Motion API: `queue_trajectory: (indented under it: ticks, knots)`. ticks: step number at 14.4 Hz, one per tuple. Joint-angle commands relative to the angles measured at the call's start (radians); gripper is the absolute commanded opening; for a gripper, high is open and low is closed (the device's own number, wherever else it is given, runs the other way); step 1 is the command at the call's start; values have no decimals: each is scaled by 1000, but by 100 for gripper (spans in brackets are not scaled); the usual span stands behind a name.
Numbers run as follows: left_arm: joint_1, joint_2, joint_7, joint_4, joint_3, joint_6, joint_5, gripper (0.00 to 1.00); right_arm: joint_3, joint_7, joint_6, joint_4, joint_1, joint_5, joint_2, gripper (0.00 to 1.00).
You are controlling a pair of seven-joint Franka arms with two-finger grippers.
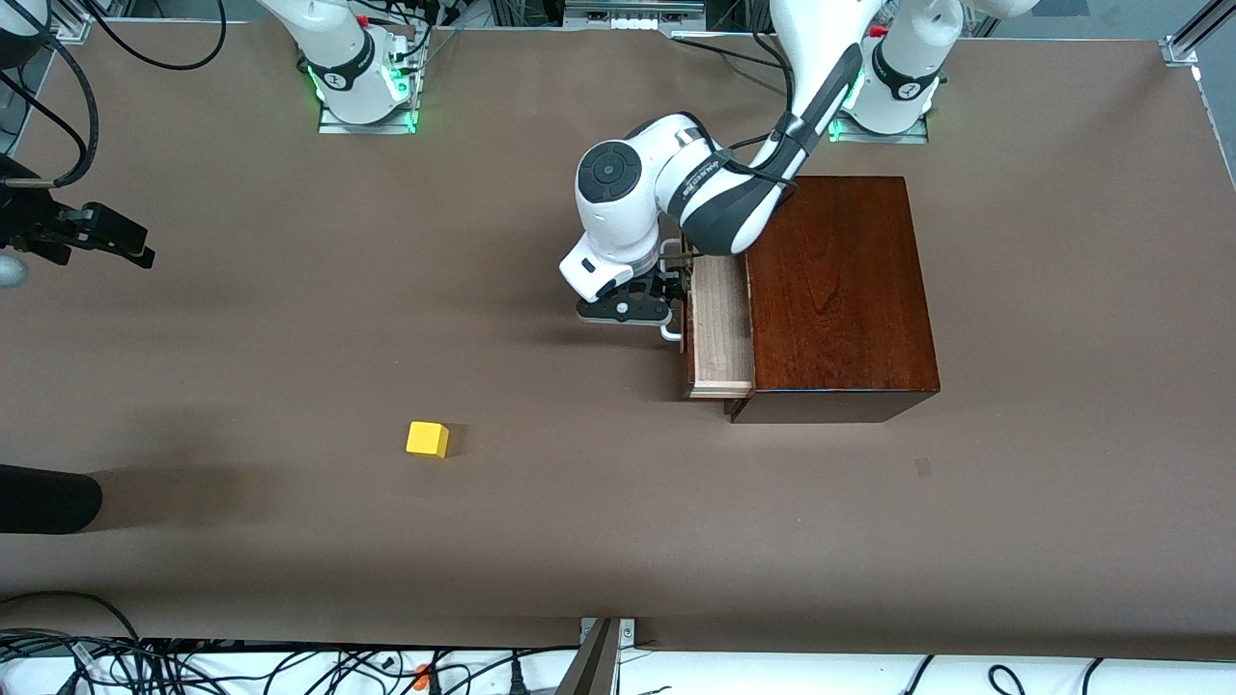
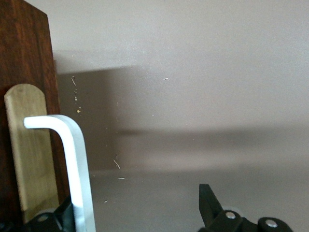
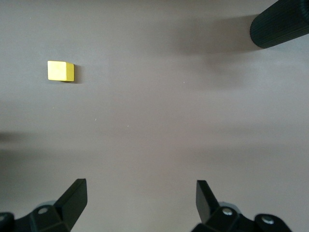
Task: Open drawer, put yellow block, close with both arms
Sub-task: 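Pull the drawer handle outward with the left gripper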
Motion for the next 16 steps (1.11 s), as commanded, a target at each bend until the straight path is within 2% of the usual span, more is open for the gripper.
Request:
queue_trajectory:
  ticks: [1,4,9,16]
  knots:
    - [20,4,-11,85,-31,98,-76,100,1,-18,-1,2,-8,8,0,100]
    - [19,-5,-16,87,-30,73,-99,100,1,-18,-1,2,-8,8,0,100]
    - [11,-19,-5,117,-27,-115,-79,100,1,-18,-1,2,-8,8,0,100]
    - [3,-10,-5,105,-27,-185,-18,100,3,-18,-1,2,-8,8,0,100]
